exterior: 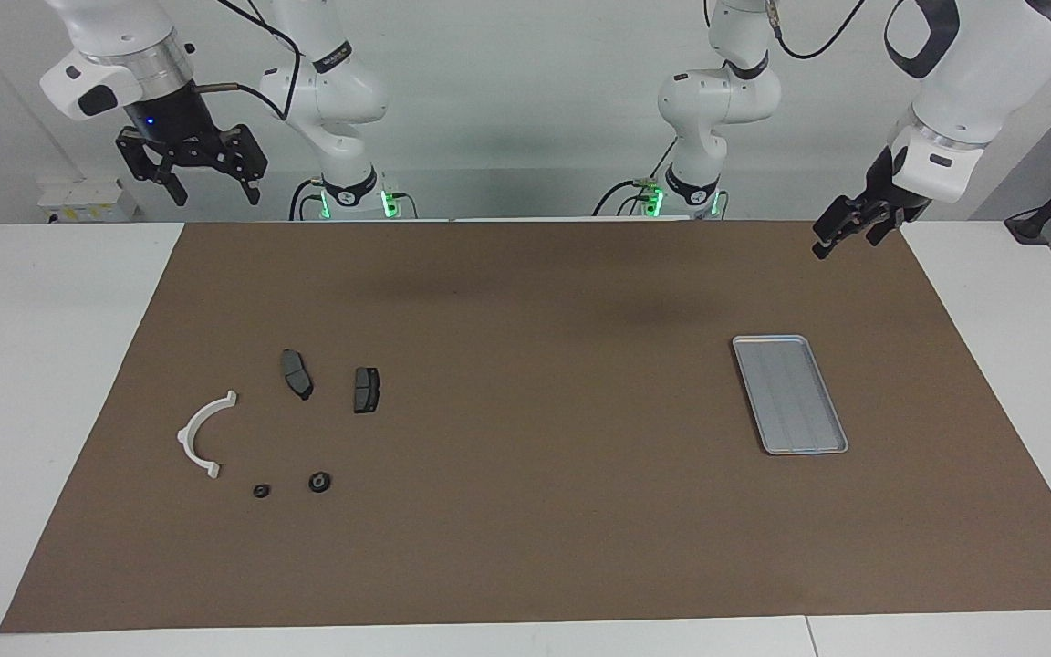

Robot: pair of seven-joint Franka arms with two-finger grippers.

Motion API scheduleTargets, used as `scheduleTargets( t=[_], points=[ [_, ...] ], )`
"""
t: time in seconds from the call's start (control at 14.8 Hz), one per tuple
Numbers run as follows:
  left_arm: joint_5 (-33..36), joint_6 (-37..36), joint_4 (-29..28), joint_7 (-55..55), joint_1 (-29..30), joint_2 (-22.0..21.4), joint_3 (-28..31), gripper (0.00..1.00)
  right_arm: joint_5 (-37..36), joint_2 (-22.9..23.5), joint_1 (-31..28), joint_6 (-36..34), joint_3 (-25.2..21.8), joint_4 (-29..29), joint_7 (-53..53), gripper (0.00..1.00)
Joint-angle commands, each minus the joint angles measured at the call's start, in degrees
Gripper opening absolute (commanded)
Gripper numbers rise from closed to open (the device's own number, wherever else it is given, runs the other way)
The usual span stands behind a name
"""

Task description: Pick bearing gear from pile to tray

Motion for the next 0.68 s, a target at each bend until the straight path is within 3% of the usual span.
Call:
scheduleTargets(
  t=[0.0, 0.61],
  points=[
    [0.3, -0.9, -0.3, 0.2, 0.4, -1.0, -0.3, 1.0, 0.7, -0.8, -0.5, 0.3, 0.3, -0.9, 0.2, 1.0],
    [0.3, -0.9, -0.3, 0.2, 0.4, -1.0, -0.2, 1.0, 0.8, -0.8, -0.7, 0.4, 0.3, -0.9, -0.2, 1.0]
  ],
)
